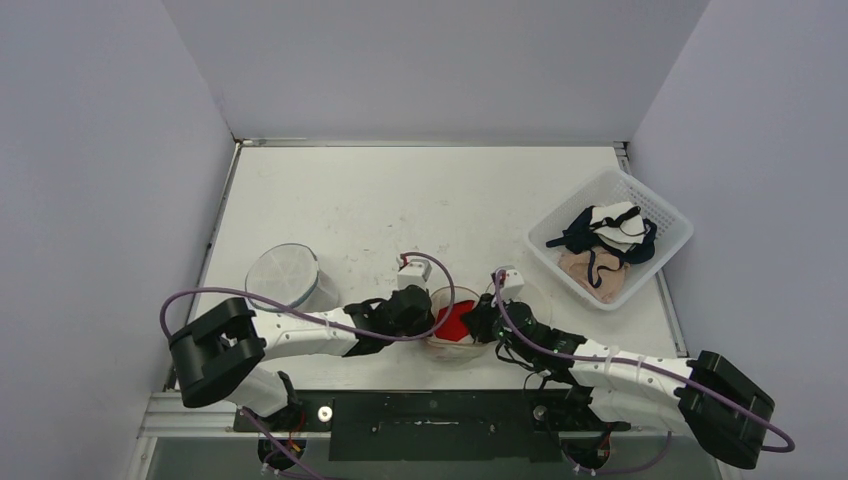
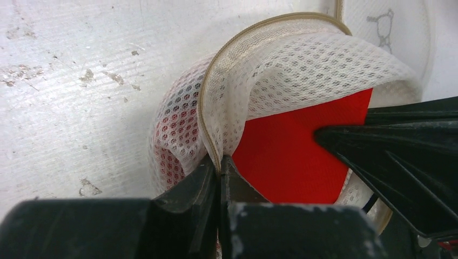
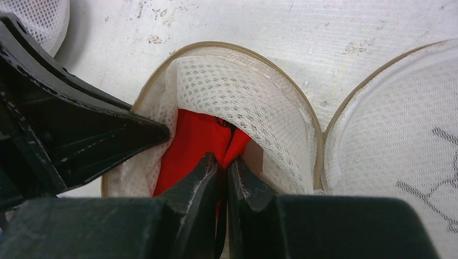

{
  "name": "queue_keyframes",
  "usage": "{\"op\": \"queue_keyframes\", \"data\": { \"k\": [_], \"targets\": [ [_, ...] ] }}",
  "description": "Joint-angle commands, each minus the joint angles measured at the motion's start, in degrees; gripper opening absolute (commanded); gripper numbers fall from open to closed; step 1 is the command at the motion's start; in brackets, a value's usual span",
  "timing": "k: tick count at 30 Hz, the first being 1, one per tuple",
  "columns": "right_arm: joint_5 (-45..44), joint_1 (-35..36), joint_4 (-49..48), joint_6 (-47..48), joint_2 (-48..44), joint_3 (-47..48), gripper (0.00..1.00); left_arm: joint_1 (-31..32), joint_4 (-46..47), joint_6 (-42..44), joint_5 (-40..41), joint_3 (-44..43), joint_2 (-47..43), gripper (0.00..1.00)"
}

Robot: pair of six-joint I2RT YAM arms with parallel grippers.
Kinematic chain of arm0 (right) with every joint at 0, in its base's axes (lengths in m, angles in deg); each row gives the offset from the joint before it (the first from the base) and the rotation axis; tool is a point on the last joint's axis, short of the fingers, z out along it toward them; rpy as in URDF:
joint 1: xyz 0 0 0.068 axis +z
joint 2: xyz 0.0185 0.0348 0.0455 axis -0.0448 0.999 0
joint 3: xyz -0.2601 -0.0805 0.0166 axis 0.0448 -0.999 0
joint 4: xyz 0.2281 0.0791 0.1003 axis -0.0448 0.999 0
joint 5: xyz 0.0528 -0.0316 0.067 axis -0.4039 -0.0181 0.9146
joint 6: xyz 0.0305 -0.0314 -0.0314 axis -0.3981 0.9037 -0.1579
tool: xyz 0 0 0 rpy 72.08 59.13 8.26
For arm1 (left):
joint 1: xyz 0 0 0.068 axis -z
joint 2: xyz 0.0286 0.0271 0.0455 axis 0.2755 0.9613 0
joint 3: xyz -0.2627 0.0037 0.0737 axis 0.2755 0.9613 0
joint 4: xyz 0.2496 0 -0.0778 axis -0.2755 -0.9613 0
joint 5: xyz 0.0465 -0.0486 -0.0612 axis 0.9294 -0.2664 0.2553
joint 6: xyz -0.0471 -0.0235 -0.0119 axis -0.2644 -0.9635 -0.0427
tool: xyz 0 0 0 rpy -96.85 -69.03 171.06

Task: Unzip the laundry bag and remove the bra
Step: Pick up the bra from the laundry bag.

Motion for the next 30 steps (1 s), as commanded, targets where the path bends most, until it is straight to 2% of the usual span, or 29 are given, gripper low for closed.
{"op": "queue_keyframes", "data": {
  "k": [1, 5, 9, 17, 23, 25, 30],
  "targets": [
    [2.5, 0.9, 5.6, 9.7, -2.4, 5.1, 0.05, -2.5, -0.6, -0.1, -0.7, -1.4, -5.3, 0.00],
    [1.9, 3.1, 9.9, 15.1, -2.7, 7.4, 0.05, -6.4, -1.8, 0.1, -2.5, -2.6, -8.5, 0.00],
    [0.7, 6.1, 9.9, 16.7, -3.0, 7.8, 0.05, -8.9, -2.2, 1.6, -2.8, -4.3, -10.3, 0.00],
    [-2.2, 11.4, 8.5, 19.2, -4.1, 9.9, 0.05, -10.1, -4.7, 2.8, -4.8, -7.5, -6.3, 0.00],
    [-11.2, 11.2, 7.3, 13.8, -14.8, 9.2, 0.05, -9.8, 0.7, 1.6, -5.8, -0.3, -9.2, 0.00],
    [-11.7, 10.5, 7.2, 11.8, -17.0, 9.0, 0.05, -9.8, 3.3, 1.5, -5.8, 3.7, -11.9, 0.00],
    [-12.2, 10.0, 8.7, 6.3, -16.1, 8.4, 0.05, -9.5, 8.9, 0.8, -5.9, 10.9, -17.2, 0.00]
  ]
}}
